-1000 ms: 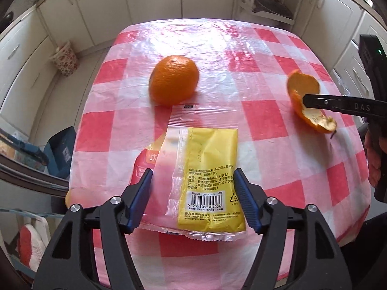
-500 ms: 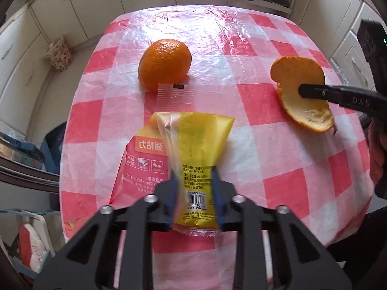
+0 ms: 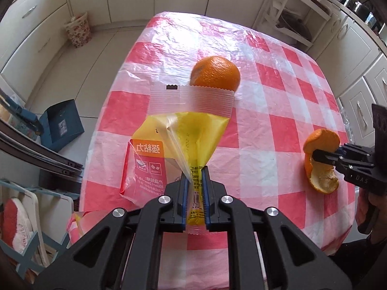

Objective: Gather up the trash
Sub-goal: 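Carry the packet and peel to the yellow bin and open both tools, then move both tools back to the table and grasp the small orange peel with the right tool, then lift the small orange peel with the right tool away from the table, then carry the orange peel over the yellow bin and open the right tool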

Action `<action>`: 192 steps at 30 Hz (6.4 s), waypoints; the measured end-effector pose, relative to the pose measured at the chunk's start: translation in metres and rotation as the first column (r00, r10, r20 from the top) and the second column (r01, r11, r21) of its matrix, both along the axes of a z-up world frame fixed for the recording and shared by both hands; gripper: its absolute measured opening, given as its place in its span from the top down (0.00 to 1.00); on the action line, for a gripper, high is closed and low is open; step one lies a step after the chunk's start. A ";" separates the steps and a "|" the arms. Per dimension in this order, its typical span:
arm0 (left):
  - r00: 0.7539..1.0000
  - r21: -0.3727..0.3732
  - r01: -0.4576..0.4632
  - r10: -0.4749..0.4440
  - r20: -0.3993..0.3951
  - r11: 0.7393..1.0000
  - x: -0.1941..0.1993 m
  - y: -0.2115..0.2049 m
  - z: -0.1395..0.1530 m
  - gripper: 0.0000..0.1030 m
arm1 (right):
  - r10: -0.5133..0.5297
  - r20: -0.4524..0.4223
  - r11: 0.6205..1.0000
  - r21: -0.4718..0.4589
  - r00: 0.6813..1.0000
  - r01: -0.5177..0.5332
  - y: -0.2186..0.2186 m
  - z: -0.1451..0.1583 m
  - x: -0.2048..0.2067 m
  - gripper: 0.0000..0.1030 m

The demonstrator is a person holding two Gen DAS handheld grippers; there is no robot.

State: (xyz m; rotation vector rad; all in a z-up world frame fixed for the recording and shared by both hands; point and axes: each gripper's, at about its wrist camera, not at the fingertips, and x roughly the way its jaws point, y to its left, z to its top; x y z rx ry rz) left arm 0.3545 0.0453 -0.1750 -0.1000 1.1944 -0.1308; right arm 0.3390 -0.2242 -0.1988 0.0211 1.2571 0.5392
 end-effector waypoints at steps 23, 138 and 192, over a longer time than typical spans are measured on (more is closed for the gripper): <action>0.936 0.157 0.235 -0.267 0.230 0.959 -0.024 -0.140 0.041 0.90 | -0.165 0.105 0.986 -0.021 0.981 0.168 -0.116 0.046 -0.045 0.92; 0.831 -0.327 -0.534 0.556 -0.032 0.780 -0.007 0.149 0.024 0.14 | -0.138 0.031 0.938 0.324 0.990 0.120 0.113 0.002 0.070 0.79; 0.924 0.070 0.293 -0.301 0.237 0.954 -0.025 -0.248 0.027 0.14 | -0.462 0.038 0.883 -0.077 0.886 0.463 -0.238 0.025 -0.080 0.80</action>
